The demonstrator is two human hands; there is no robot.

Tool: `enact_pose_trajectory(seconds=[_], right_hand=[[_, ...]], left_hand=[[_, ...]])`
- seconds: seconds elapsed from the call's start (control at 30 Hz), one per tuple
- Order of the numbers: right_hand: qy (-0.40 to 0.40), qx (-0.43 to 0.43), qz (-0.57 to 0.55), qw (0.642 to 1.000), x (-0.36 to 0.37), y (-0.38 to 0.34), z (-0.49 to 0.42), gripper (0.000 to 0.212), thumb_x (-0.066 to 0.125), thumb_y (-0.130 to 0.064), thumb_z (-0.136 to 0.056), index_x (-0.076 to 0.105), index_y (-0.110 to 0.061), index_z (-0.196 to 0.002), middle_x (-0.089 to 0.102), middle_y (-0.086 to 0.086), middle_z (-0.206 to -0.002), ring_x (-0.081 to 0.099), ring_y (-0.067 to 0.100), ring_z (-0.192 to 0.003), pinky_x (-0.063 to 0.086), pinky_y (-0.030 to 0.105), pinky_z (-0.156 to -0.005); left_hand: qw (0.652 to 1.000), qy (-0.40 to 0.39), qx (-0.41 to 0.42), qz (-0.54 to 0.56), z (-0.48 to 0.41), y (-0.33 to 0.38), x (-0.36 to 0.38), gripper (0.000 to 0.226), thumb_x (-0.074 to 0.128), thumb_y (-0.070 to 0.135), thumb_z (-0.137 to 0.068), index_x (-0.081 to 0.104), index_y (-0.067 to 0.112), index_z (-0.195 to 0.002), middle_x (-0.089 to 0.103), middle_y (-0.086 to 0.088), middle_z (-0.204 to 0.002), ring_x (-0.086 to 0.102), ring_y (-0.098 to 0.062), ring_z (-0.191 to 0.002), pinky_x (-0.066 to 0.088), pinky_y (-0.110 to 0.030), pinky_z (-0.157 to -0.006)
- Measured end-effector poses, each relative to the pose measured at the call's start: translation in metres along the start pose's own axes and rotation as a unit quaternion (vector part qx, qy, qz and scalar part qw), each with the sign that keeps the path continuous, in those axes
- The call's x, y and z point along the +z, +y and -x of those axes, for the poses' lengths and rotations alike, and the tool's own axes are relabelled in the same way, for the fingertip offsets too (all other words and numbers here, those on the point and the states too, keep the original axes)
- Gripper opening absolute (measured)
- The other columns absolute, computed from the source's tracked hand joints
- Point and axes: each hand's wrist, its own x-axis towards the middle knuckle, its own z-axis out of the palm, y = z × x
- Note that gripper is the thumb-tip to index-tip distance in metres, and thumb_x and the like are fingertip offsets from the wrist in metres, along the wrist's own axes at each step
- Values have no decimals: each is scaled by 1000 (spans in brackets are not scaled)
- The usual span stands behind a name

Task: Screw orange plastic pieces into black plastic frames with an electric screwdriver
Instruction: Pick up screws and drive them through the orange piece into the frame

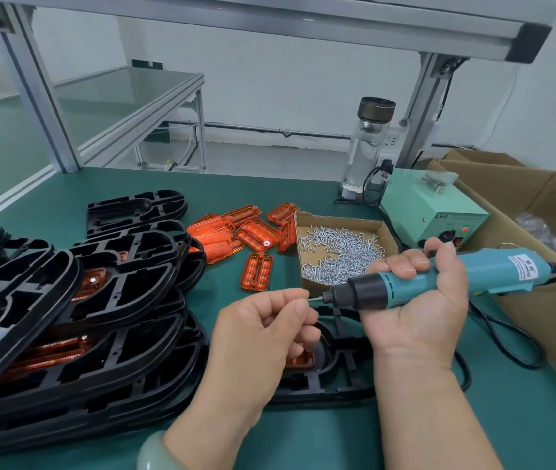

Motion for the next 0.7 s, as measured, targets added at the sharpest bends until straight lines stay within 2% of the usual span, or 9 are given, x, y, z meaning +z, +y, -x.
enact_pose_trajectory(seconds=[0.1,0.17,0.23,0.27,0.33,0.4,0.47,0.57,0.7], right_hand=[[2,-6,9,1000,-1,-3,-2,11,54,-26,-94,53,-23,-83,44,-11,-58,42,5,-46,42,19,-56],[3,-8,22,1000,-2,-6,-4,14,52,-25,-95,52,-23,-82,44,-11,-57,42,4,-45,42,18,-56],[4,-11,45,999,-2,-8,-6,15,51,-24,-97,50,-23,-82,44,-11,-57,42,5,-45,42,18,-56],[3,-14,58,998,-3,-8,-6,14,51,-23,-97,50,-23,-83,44,-11,-57,42,5,-45,41,19,-56],[-1,-23,84,996,-3,-9,-6,12,53,-21,-97,50,-22,-86,45,-10,-57,42,6,-46,40,21,-56],[-5,-30,106,994,-4,-9,-6,11,55,-20,-97,50,-21,-87,46,-9,-57,43,7,-46,39,22,-56],[-11,-37,124,992,-4,-10,-6,11,57,-20,-96,51,-20,-87,46,-8,-58,43,8,-47,40,21,-54],[-21,-36,146,988,-3,-10,-5,13,58,-19,-96,53,-20,-84,46,-7,-58,43,8,-46,41,19,-52],[-53,-52,186,980,-1,-9,-3,12,62,-19,-91,53,-20,-83,46,-5,-57,43,10,-45,40,20,-50]], left_hand=[[995,7,45,-89,0,0,-4,19,61,13,-87,67,31,-88,74,10,-78,68,-2,-72,50,-11,-58],[972,14,97,-212,2,-2,-8,25,57,14,-91,65,38,-90,71,20,-82,65,6,-82,49,-7,-70],[913,20,162,-374,5,-3,-10,24,54,19,-92,67,38,-99,66,23,-91,60,4,-92,44,-7,-80],[882,20,185,-432,6,-3,-9,23,53,20,-93,68,35,-102,63,20,-95,58,0,-94,42,-8,-80],[834,0,194,-516,5,-6,-10,20,51,20,-92,65,32,-101,54,14,-97,54,-9,-94,36,-10,-74],[782,-24,171,-598,4,-5,-11,19,51,19,-91,61,33,-100,45,12,-98,47,-10,-94,33,-13,-75],[757,-42,143,-636,2,-3,-13,20,50,18,-91,60,32,-100,44,10,-99,44,-13,-94,35,-20,-76],[740,-65,120,-659,-1,-2,-15,23,53,14,-90,63,32,-100,47,10,-97,42,-13,-93,38,-22,-74],[713,-84,98,-690,-4,1,-14,17,56,11,-88,65,26,-88,43,9,-87,38,-13,-85,34,-23,-66]])
